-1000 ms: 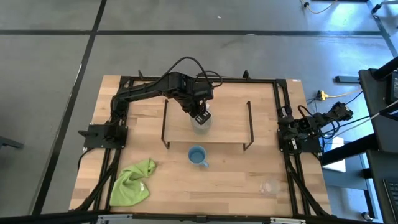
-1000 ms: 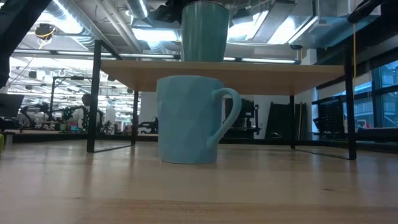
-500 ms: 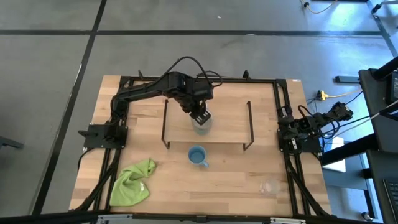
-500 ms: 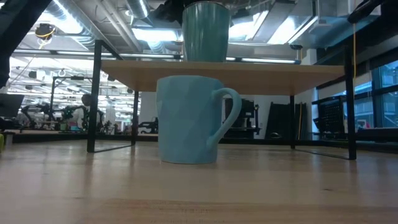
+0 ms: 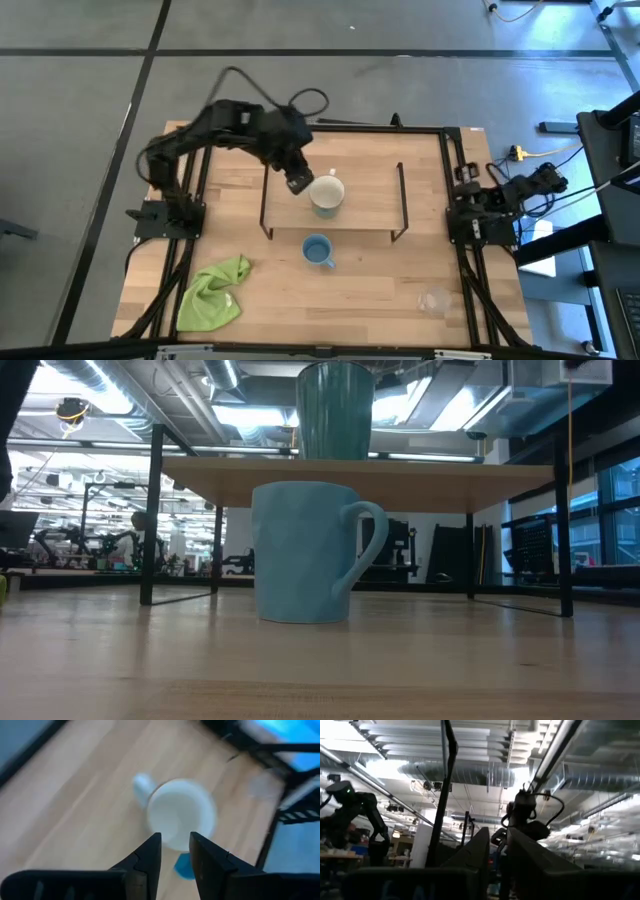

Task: Stack small to large cups/mugs on shelf
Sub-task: Put the light blue mug on the shelf

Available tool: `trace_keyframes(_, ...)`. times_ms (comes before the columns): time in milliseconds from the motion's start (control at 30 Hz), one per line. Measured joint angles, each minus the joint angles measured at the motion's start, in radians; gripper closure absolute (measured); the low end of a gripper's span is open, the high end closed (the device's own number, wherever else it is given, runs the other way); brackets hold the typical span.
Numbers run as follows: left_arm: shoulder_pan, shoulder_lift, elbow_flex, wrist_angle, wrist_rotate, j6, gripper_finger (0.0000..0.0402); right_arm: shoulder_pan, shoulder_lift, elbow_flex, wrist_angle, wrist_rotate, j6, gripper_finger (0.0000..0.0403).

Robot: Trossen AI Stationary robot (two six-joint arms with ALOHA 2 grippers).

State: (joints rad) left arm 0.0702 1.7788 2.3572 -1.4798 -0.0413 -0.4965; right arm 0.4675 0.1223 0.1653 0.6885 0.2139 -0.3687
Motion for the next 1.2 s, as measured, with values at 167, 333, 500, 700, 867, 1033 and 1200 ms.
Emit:
trace_keyframes(167,-0.055,-0.104,0.000,0.061,-0.017,0.129,0.0307,0.000,0.030,0.230,-0.410,0.047,0.081,0.0331)
trace_keyframes(333,-0.087,-0.178,0.000,0.068,-0.059,0.161,0.0307,0.000,0.201,0.488,-0.821,0.155,0.314,0.0331)
trace_keyframes(500,-0.126,-0.207,-0.001,0.034,-0.126,0.192,0.0307,0.000,0.471,0.787,-0.938,0.137,0.215,0.0331)
trace_keyframes(700,-0.150,-0.212,-0.001,-0.037,-0.177,0.135,0.0307,-0.001,0.709,1.173,-1.294,0.249,0.254,0.0331)
trace_keyframes(867,-0.181,-0.195,-0.002,-0.037,-0.213,0.020,0.0307,-0.001,0.808,1.375,-1.314,0.166,0.502,0.0331)
trace_keyframes(1033,-0.190,-0.194,-0.002,-0.032,-0.223,0.072,0.0307,0.000,0.865,1.492,-1.210,0.098,0.533,0.0331)
trace_keyframes(1200,-0.190,-0.197,-0.002,-0.023,-0.172,0.031,0.0307,0.000,0.874,1.579,-1.103,0.098,0.518,0.0331)
